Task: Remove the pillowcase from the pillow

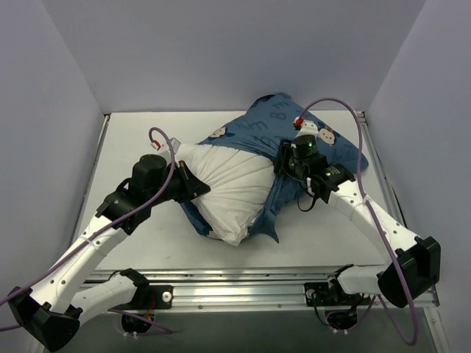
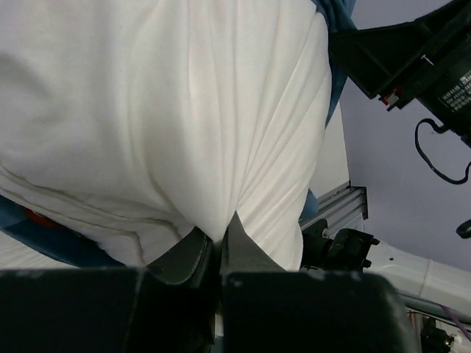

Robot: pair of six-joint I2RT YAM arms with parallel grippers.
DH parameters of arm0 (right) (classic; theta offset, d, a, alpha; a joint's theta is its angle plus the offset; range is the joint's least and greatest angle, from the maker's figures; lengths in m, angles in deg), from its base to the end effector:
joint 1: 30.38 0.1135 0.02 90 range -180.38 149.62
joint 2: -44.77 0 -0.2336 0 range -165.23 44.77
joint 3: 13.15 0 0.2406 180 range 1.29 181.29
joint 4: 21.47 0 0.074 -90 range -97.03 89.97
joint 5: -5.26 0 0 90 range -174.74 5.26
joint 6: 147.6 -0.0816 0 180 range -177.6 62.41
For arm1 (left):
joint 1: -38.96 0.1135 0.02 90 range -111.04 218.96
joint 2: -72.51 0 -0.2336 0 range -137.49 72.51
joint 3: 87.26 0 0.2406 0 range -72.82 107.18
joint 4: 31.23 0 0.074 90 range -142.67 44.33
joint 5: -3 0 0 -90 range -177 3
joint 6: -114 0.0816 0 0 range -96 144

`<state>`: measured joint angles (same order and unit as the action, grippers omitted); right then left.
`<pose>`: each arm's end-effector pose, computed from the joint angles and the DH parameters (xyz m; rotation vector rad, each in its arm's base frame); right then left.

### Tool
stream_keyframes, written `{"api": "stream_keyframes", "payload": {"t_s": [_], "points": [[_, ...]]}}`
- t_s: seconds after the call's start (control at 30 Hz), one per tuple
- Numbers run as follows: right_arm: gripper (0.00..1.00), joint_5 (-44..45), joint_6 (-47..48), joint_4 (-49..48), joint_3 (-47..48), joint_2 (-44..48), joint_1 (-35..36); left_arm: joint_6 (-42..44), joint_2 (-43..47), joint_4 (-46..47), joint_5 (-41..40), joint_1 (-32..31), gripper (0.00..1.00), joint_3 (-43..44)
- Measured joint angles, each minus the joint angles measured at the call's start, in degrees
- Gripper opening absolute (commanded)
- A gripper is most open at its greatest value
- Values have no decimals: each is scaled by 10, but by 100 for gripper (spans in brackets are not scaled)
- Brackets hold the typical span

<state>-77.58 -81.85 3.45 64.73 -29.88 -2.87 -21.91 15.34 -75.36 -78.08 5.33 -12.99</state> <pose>0.3084 0.1491 0.2951 0.0276 1.9760 0.4736 0.2103 -0.1551 0.3103 -0.1305 2.1927 -0.9911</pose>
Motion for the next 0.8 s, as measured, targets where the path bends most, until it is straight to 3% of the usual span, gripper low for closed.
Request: {"api": "stream_keyframes", "payload": {"t_s": [0.1, 0.57, 0.8], "points": [[66, -12, -15, -6, -20, 41, 11, -9, -9, 2, -15, -13, 2, 2], [72, -134, -89, 13, -139, 228, 32, -14, -191, -8, -135, -54, 2, 235], [77, -225, -87, 17, -171, 269, 34, -14, -231, -7, -163, -57, 2, 278]]}}
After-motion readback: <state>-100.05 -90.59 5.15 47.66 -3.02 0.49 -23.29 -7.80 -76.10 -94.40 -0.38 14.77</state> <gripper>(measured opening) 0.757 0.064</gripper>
